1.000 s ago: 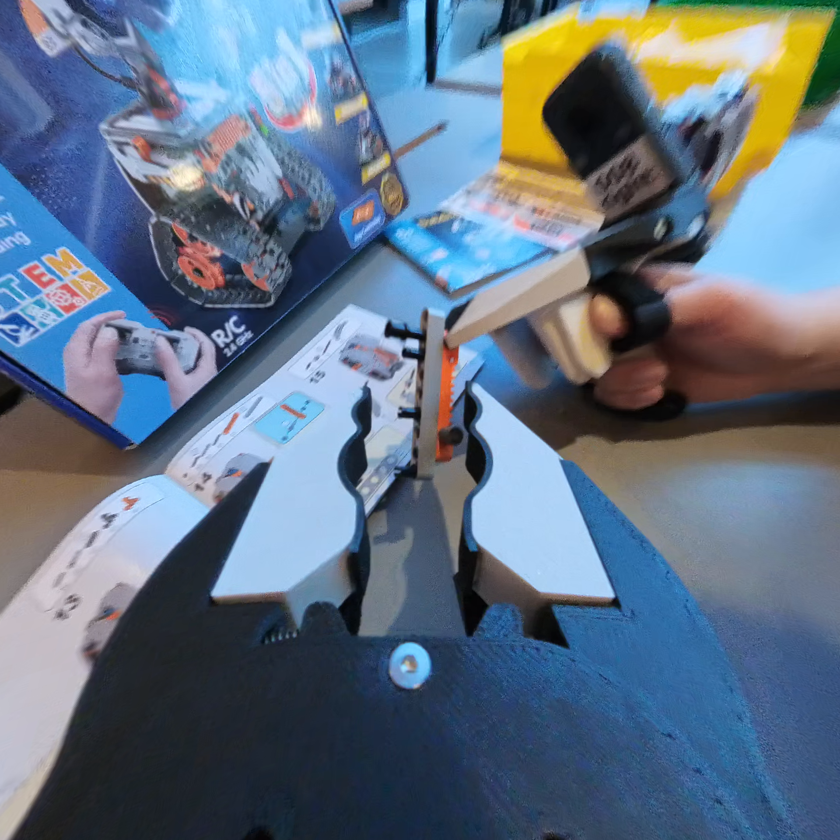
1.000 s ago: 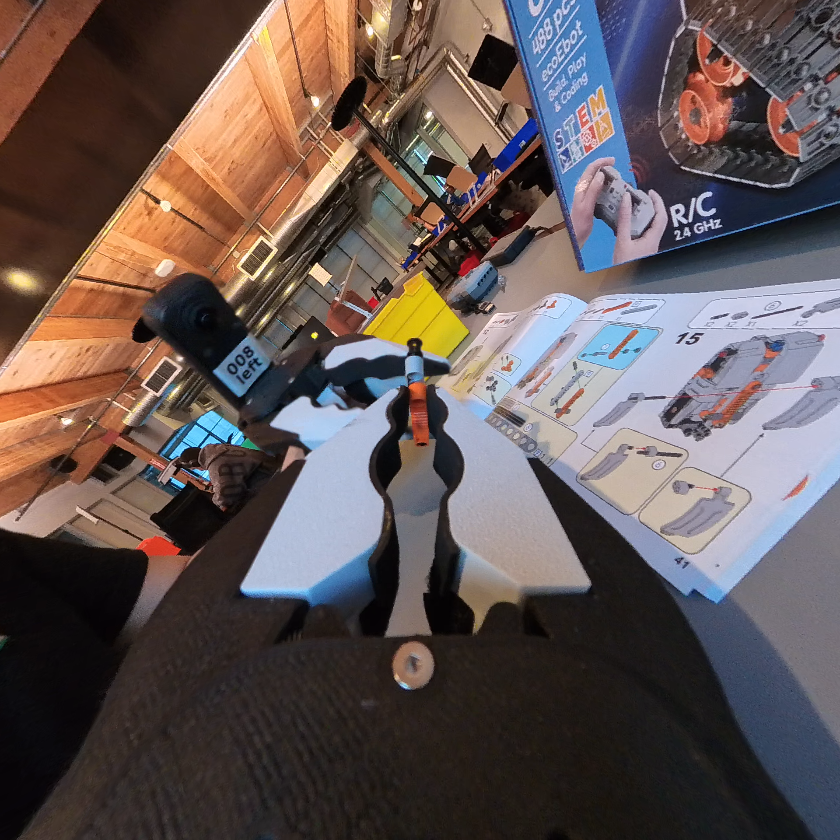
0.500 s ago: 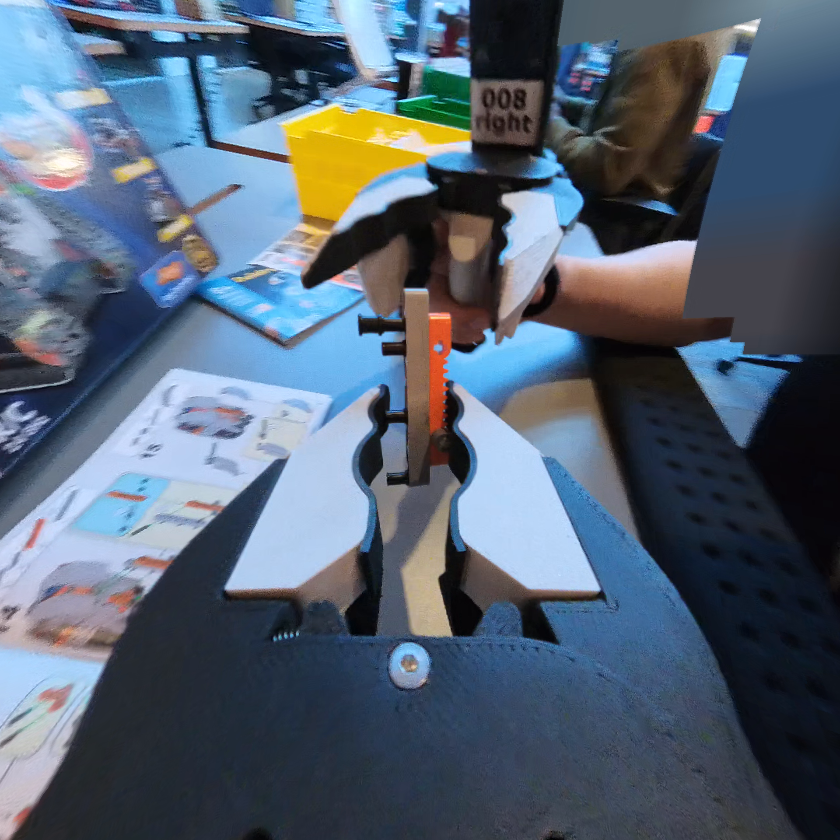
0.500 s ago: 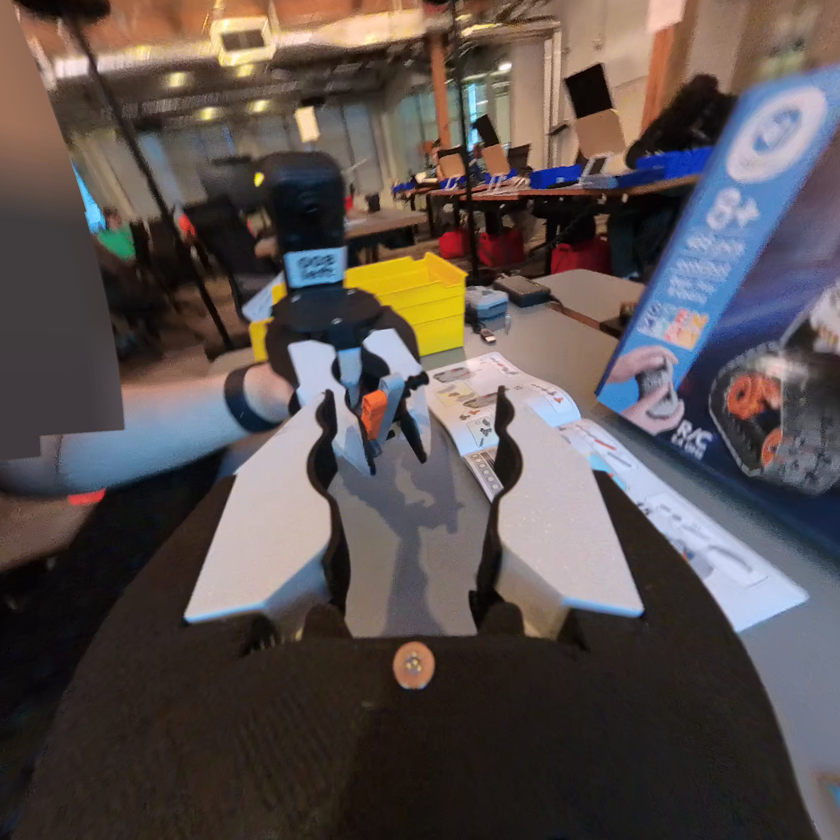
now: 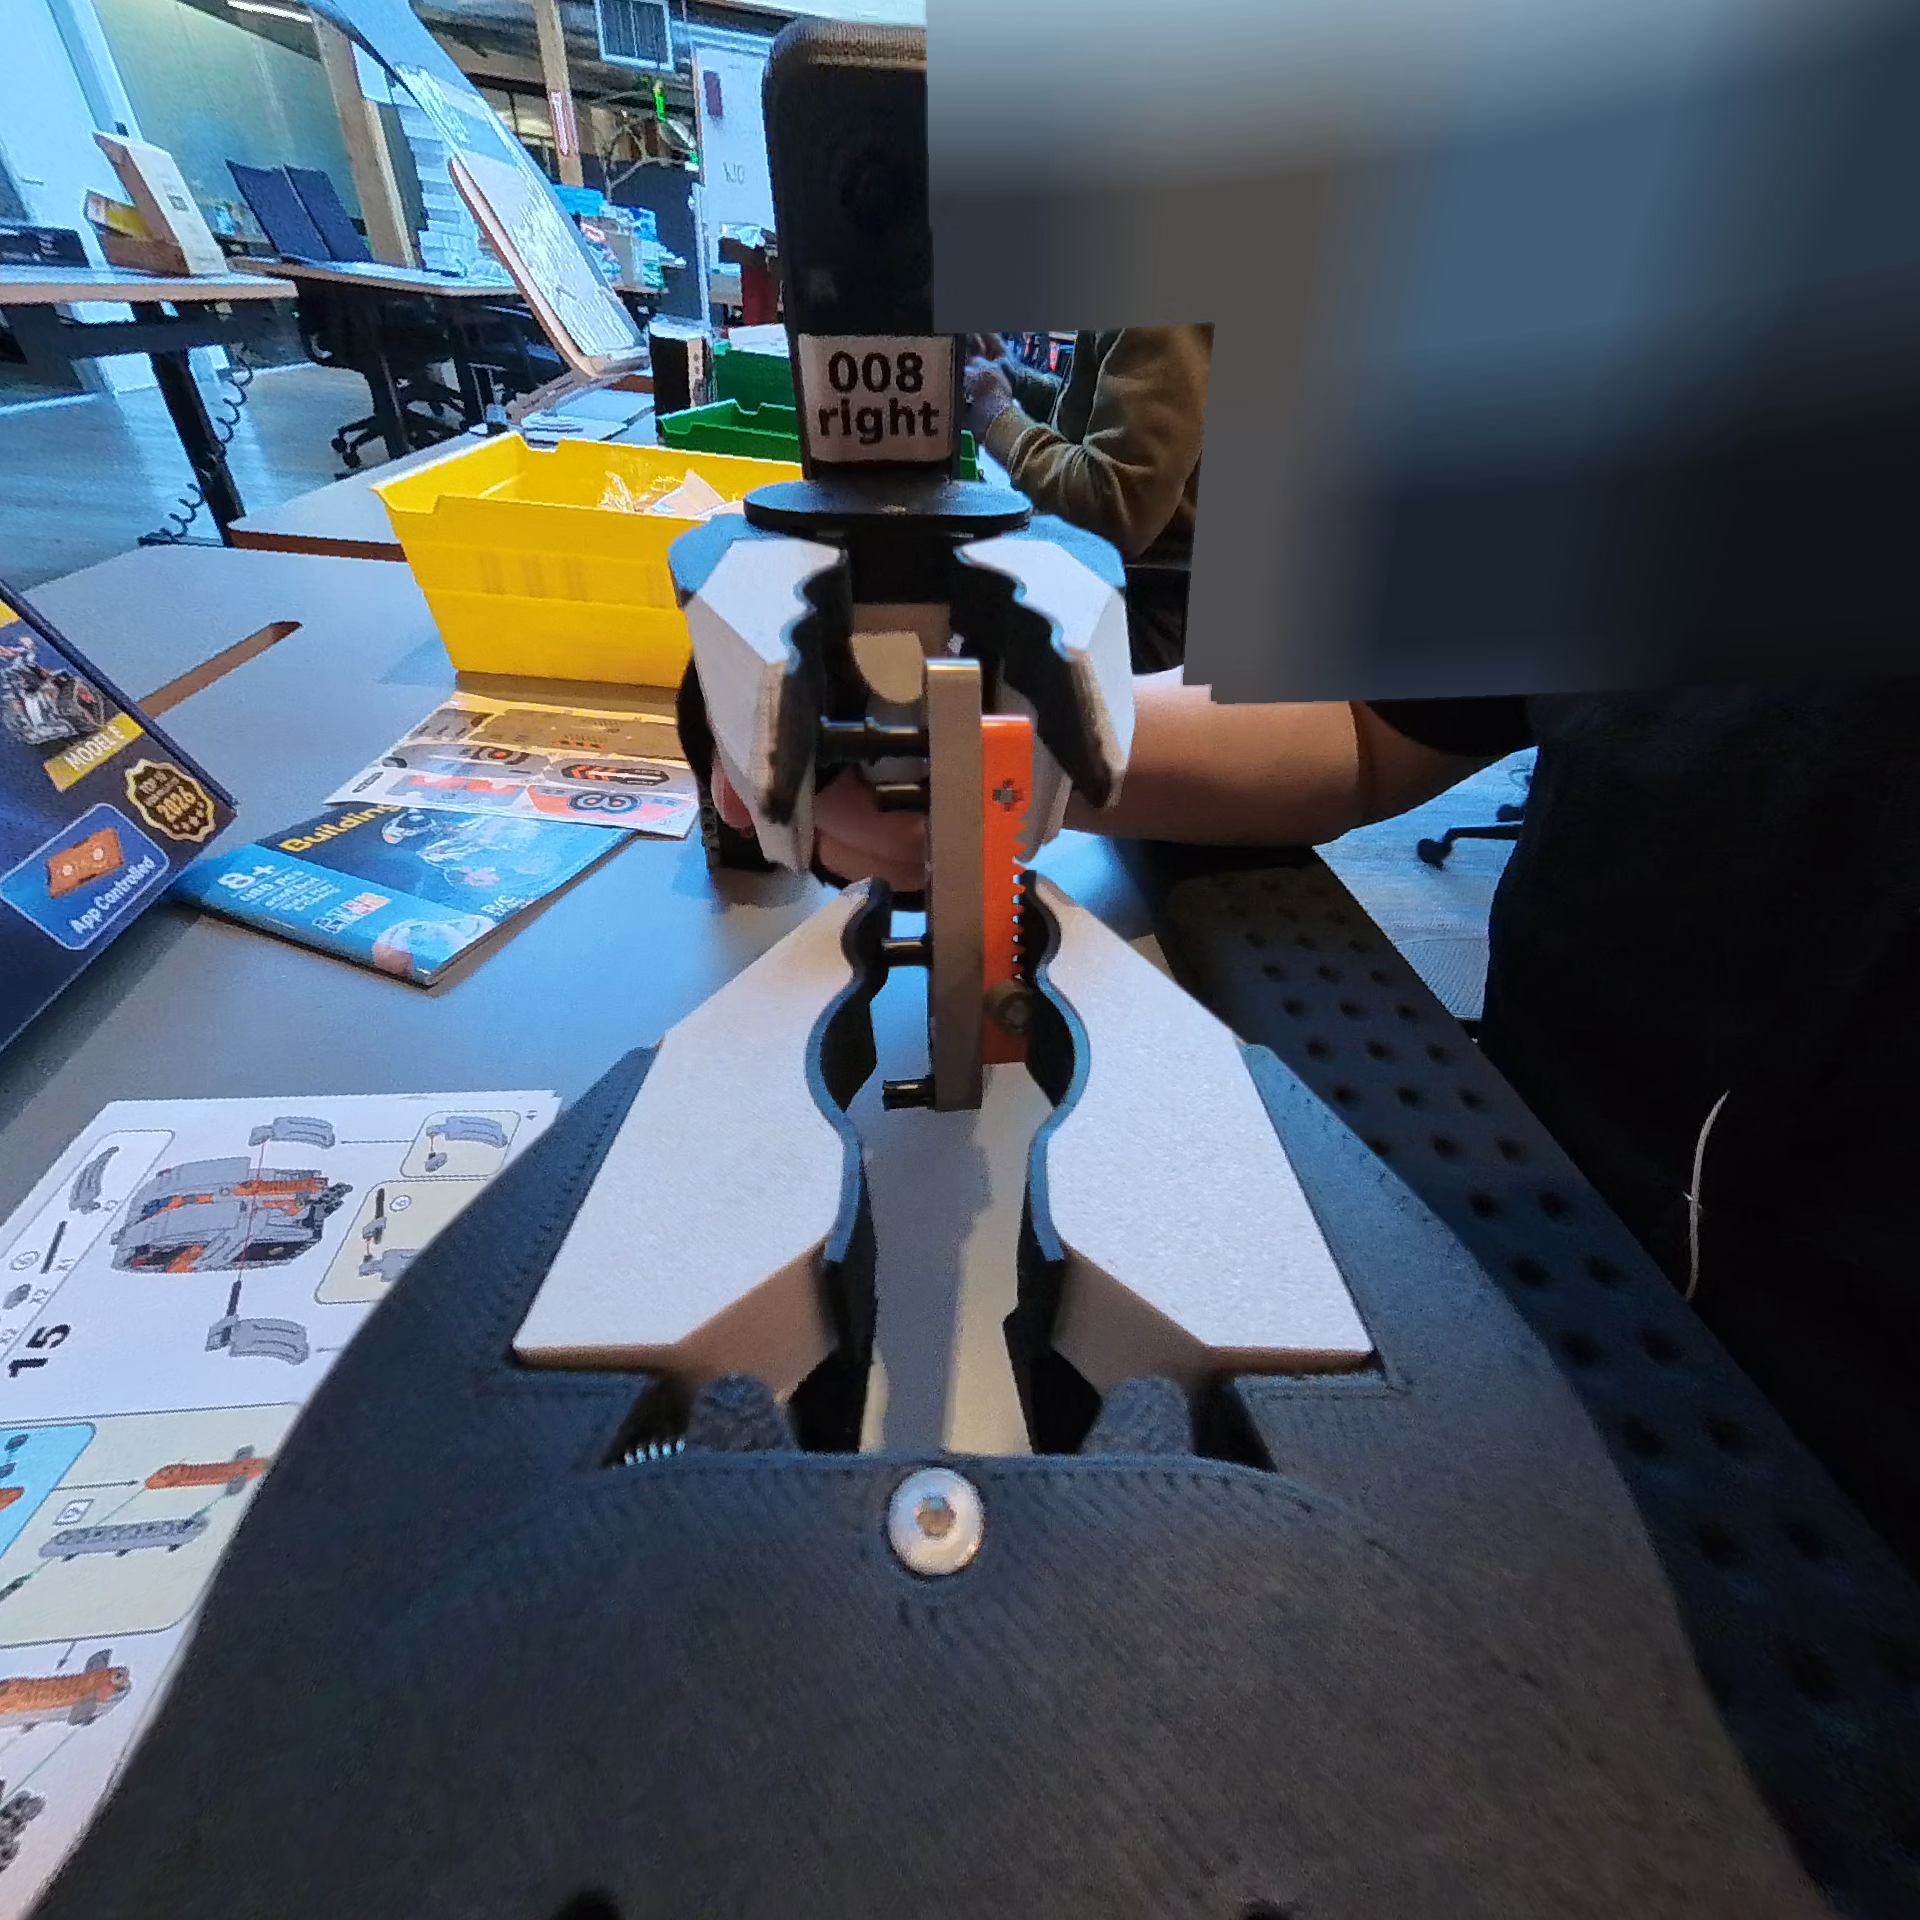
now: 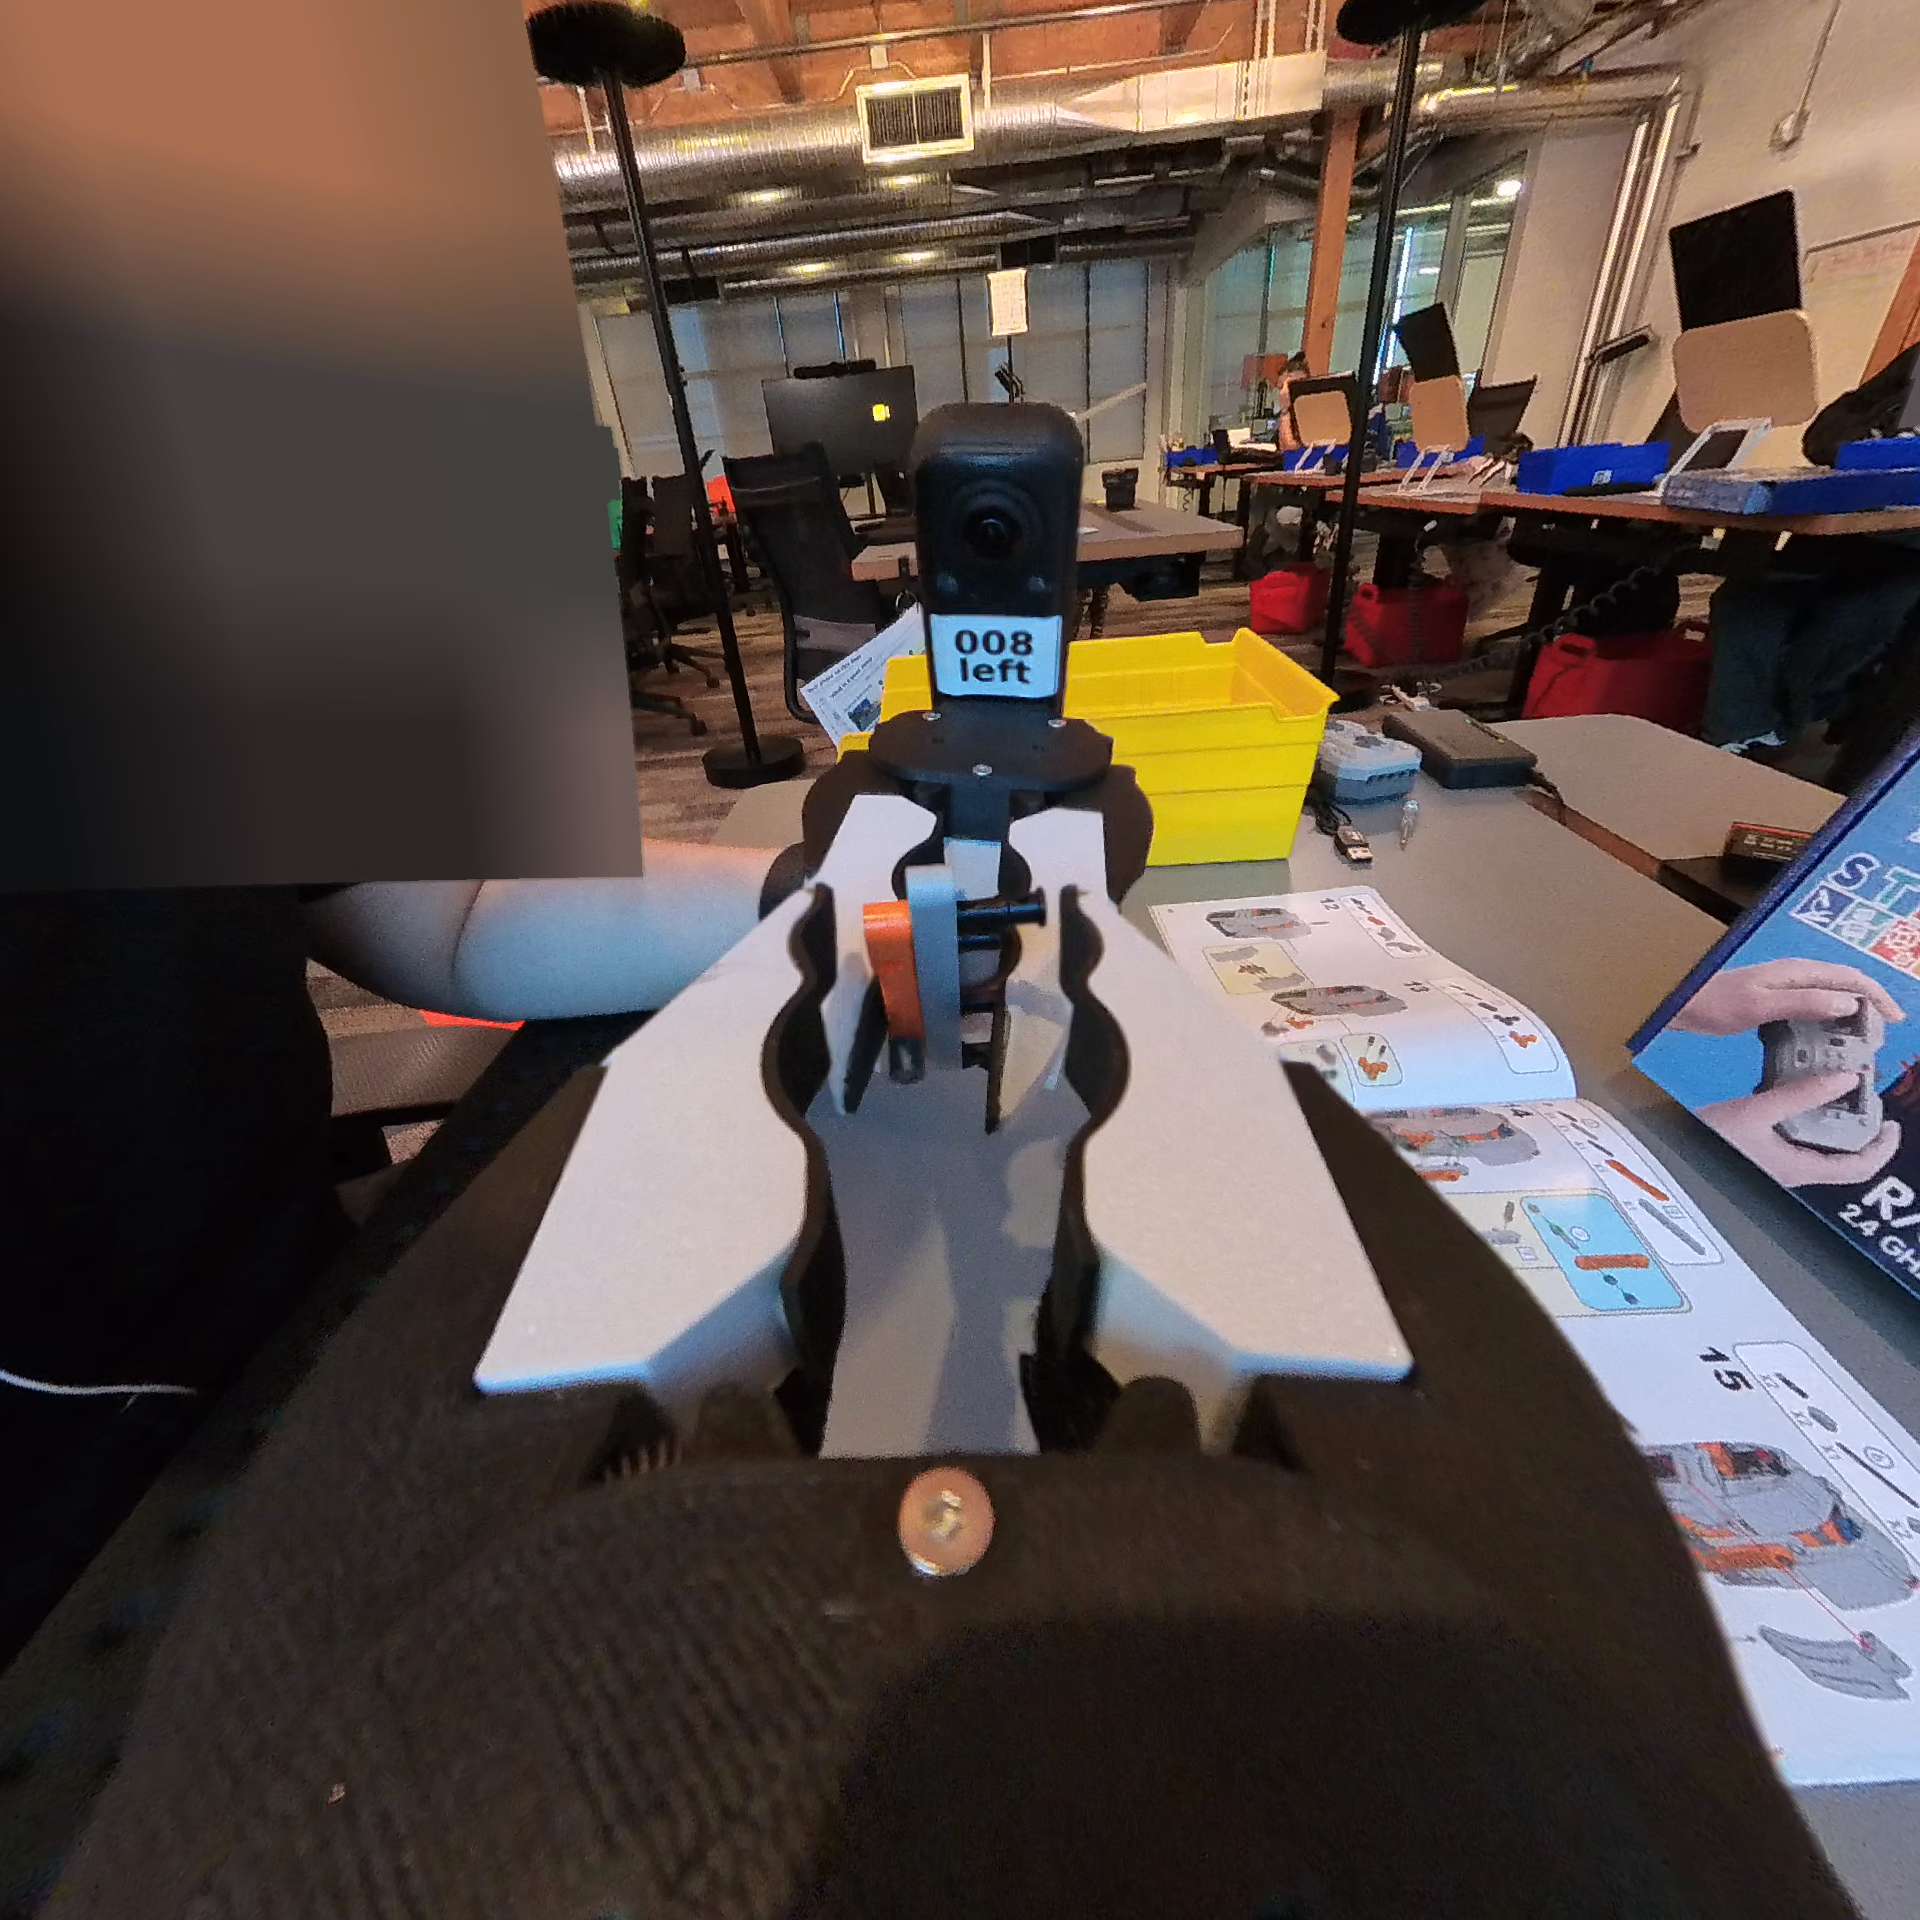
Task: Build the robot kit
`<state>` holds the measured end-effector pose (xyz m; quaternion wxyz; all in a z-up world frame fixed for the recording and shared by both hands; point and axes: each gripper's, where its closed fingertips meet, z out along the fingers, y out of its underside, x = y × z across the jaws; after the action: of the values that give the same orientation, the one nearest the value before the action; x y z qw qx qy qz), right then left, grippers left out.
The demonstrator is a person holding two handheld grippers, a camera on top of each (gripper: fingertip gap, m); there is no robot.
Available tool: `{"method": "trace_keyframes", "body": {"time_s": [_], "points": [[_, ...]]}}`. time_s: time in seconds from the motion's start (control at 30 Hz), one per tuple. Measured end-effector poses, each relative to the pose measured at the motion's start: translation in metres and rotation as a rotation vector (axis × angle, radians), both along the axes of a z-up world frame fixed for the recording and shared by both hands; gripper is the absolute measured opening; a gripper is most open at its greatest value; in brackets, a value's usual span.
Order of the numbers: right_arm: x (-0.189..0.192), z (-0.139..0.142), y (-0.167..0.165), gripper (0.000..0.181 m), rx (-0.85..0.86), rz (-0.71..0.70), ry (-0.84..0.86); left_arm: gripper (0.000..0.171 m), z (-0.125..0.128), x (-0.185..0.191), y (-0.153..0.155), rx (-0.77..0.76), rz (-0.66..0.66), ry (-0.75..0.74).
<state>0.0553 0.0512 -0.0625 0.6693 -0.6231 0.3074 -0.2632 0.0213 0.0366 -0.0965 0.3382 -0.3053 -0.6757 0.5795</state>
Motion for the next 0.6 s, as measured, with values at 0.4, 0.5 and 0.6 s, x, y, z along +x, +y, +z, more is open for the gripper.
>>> {"method": "trace_keyframes", "body": {"time_s": [0.4, 0.5, 0.6], "points": [[-0.003, 0.006, 0.000, 0.038, -0.001, 0.003, -0.025, 0.023, 0.007, -0.004, 0.004, -0.019, -0.027, 0.029], [-0.004, 0.007, 0.002, 0.032, 0.003, 0.015, -0.016, 0.023, 0.008, -0.003, 0.004, -0.022, -0.026, 0.026], [-0.005, 0.009, 0.003, 0.033, -0.012, 0.007, -0.037, 0.023, 0.010, -0.005, 0.006, -0.017, -0.038, 0.040]]}}
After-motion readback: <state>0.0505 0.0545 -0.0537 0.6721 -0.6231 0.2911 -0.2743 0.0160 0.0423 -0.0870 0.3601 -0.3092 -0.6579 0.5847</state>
